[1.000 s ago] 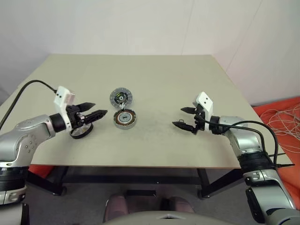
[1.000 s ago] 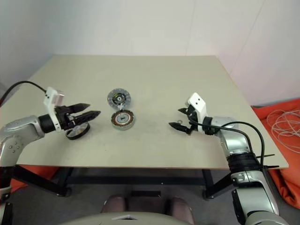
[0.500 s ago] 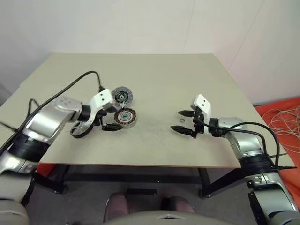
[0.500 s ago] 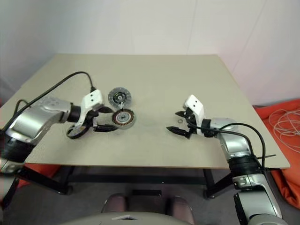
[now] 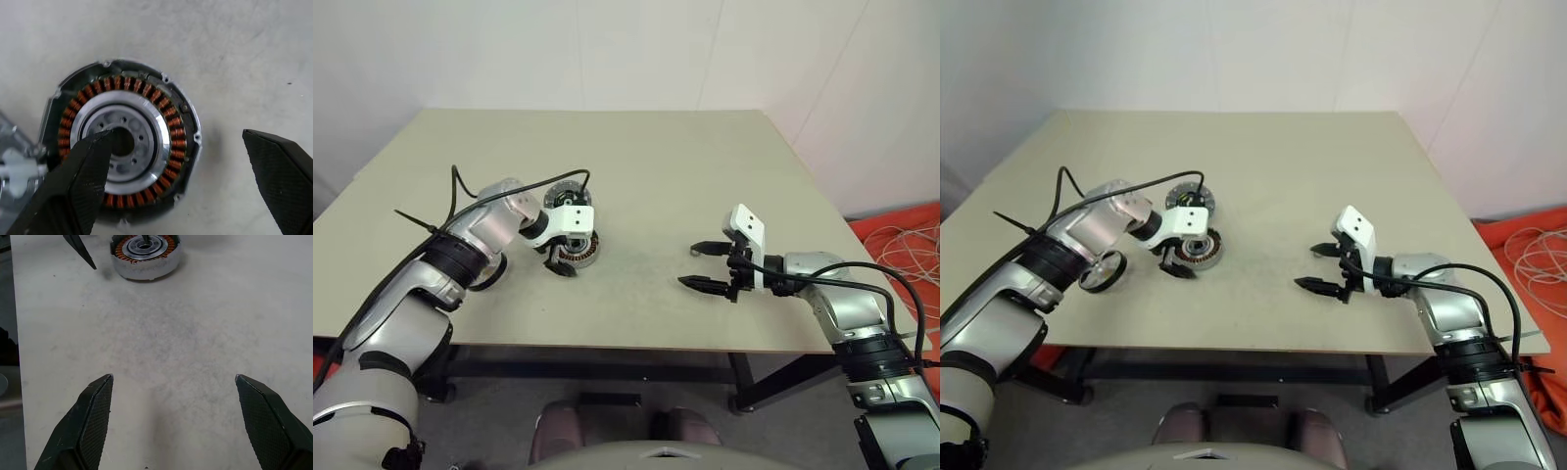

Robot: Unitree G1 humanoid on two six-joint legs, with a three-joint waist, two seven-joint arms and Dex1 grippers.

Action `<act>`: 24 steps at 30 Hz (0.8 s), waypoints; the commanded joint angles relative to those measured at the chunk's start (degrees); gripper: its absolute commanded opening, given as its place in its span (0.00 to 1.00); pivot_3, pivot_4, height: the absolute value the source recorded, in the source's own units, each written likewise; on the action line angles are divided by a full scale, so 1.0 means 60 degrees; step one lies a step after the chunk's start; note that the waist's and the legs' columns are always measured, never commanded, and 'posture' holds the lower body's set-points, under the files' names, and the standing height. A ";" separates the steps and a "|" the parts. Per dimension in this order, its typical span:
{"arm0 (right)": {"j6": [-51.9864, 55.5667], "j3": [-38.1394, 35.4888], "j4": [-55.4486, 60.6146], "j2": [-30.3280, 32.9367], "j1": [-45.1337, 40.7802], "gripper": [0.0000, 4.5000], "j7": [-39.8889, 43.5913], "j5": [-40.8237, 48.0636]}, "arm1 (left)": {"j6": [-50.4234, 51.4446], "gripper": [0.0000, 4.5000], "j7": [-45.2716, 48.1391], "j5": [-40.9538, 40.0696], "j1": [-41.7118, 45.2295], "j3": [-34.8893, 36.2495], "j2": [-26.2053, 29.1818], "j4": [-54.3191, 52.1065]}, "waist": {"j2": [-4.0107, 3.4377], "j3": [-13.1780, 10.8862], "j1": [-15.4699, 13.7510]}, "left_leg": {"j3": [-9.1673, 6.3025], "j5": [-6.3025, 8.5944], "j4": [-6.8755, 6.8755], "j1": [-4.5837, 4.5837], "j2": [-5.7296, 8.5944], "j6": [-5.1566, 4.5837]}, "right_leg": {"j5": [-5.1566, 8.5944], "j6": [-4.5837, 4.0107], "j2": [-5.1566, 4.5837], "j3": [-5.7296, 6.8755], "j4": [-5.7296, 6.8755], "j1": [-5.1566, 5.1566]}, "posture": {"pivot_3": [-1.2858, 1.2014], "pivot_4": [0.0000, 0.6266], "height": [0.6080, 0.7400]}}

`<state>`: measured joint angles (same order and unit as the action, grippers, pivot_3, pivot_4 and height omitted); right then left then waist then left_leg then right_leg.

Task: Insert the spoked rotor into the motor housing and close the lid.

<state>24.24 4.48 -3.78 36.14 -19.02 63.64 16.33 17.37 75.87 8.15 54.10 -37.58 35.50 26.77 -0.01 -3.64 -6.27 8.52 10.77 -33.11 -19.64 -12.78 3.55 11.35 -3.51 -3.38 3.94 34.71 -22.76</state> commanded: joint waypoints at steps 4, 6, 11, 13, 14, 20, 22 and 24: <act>0.0006 -0.0355 0.0340 0.0135 -0.0222 1.00 -0.0127 0.0281 | -0.0415 0.86 0.0459 0.0765 0.0378 -0.0042 -0.0462 0.0555 | -0.0003 0.0002 -0.0113 | 0.0000 0.0000 -0.0004 -0.0002 0.0001 0.0000 | 0.0016 0.0027 -0.0002 0.0000 0.0000 0.0000 | 0.52 0.00 1.00; 0.0007 -0.0347 0.0317 0.0132 -0.0259 1.00 -0.0157 0.0288 | -0.0590 0.73 0.0372 0.1055 0.0409 -0.0088 -0.0565 0.0773 | -0.0008 0.0005 -0.0191 | 0.0000 0.0000 -0.0005 0.0001 0.0001 -0.0001 | 0.0016 0.0028 -0.0004 0.0001 0.0001 0.0002 | 0.52 0.00 1.00; -0.0020 -0.0339 0.0280 0.0133 -0.0300 1.00 -0.0226 0.0315 | -0.0835 0.42 0.0263 0.1479 0.0507 -0.0030 -0.0797 0.1161 | -0.0028 0.0018 -0.0247 | 0.0001 0.0000 -0.0005 0.0001 0.0005 -0.0001 | 0.0009 0.0015 -0.0008 0.0000 0.0001 0.0006 | 0.52 0.00 1.00; -0.0030 -0.0333 0.0274 0.0131 -0.0308 1.00 -0.0244 0.0320 | -0.0911 0.42 0.0282 0.1590 0.0536 -0.0002 -0.0857 0.1263 | -0.0052 0.0033 -0.0282 | 0.0000 0.0000 -0.0004 0.0001 0.0008 -0.0001 | 0.0006 0.0011 -0.0012 0.0000 0.0001 0.0007 | 0.52 0.00 1.00; -0.0036 -0.0328 0.0263 0.0120 -0.0324 1.00 -0.0265 0.0316 | -0.0967 0.41 0.0307 0.1649 0.0561 0.0003 -0.0884 0.1319 | -0.0055 0.0035 -0.0314 | 0.0001 0.0000 -0.0004 0.0002 0.0009 -0.0001 | 0.0014 0.0025 -0.0013 0.0000 0.0002 0.0007 | 0.52 0.00 1.00; -0.0047 -0.0339 0.0249 0.0132 -0.0331 1.00 -0.0319 0.0308 | -0.1472 0.41 0.0699 0.1692 0.0670 0.0078 -0.0983 0.1141 | -0.0054 0.0035 -0.0396 | 0.0001 0.0000 -0.0009 0.0005 0.0007 -0.0003 | 0.0018 0.0033 -0.0014 0.0001 0.0003 0.0007 | 0.52 0.00 1.00; -0.0043 -0.0343 0.0247 0.0142 -0.0328 1.00 -0.0330 0.0307 | -0.1604 0.41 0.0876 0.1642 0.0663 0.0126 -0.1008 0.0894 | -0.0055 0.0035 -0.0398 | 0.0001 0.0000 -0.0009 0.0002 0.0007 -0.0002 | 0.0017 0.0032 -0.0015 0.0001 0.0003 0.0005 | 0.52 0.00 1.00; -0.0040 -0.0343 0.0243 0.0154 -0.0323 1.00 -0.0343 0.0310 | -0.1654 0.41 0.1014 0.1579 0.0639 0.0184 -0.1057 0.0531 | -0.0055 0.0035 -0.0414 | 0.0001 0.0000 -0.0008 -0.0010 0.0006 -0.0002 | 0.0010 0.0020 -0.0014 0.0001 0.0003 -0.0004 | 0.52 0.00 1.00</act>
<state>24.42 4.46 -3.79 36.32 -19.59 61.59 17.07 8.62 80.22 18.42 57.37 -37.25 29.75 33.00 -0.34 -3.43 -8.76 8.53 10.78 -33.15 -19.78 -12.74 3.53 11.29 -3.60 -3.48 3.95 34.73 -22.85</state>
